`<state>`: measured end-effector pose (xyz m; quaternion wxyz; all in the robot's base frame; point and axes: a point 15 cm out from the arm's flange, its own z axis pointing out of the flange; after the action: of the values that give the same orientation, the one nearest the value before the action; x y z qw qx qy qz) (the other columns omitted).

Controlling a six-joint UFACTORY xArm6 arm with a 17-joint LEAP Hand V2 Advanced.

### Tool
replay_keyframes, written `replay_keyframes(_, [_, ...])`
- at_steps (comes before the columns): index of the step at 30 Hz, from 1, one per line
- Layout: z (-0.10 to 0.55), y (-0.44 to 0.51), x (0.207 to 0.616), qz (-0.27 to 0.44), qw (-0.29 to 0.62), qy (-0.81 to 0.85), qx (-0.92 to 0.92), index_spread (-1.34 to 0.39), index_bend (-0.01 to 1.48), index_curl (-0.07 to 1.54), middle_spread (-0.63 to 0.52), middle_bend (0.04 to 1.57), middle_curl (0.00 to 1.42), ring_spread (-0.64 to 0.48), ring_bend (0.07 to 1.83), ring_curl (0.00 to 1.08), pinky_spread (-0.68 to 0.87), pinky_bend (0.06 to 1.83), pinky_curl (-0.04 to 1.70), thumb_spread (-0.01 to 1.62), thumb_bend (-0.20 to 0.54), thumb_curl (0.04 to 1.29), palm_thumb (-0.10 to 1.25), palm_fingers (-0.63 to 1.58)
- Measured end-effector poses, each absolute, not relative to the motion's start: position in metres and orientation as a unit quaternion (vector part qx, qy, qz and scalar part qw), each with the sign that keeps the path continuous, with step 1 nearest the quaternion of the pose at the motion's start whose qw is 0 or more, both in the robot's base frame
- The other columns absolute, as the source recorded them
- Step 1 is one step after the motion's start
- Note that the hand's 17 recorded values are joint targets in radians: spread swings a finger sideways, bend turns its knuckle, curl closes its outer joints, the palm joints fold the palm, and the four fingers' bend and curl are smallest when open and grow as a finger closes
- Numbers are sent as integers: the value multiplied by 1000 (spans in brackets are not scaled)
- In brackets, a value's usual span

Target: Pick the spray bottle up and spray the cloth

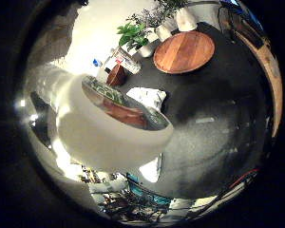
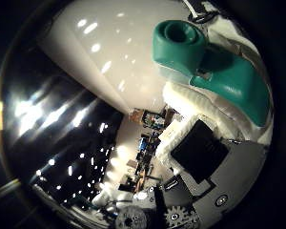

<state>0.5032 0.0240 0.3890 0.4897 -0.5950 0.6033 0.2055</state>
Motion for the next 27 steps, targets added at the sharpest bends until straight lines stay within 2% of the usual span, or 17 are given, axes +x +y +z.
replay_keyframes(6, [383,31,484,215,423,635,-609,-339,1099,997,-292,1214,1126,-294,1409,947,-237,1158,1419,1214,-14,389,896,782])
replay_keyframes(10, [392,59,470,248,406,626,-617,-334,1092,989,-292,1203,1125,-291,1407,943,-232,1150,1412,1211,-14,385,889,801])
replay_keyframes(27, [425,105,464,243,349,630,-650,-332,1068,977,-295,1173,1132,-285,1388,930,-240,1140,1383,1206,-15,376,882,838])
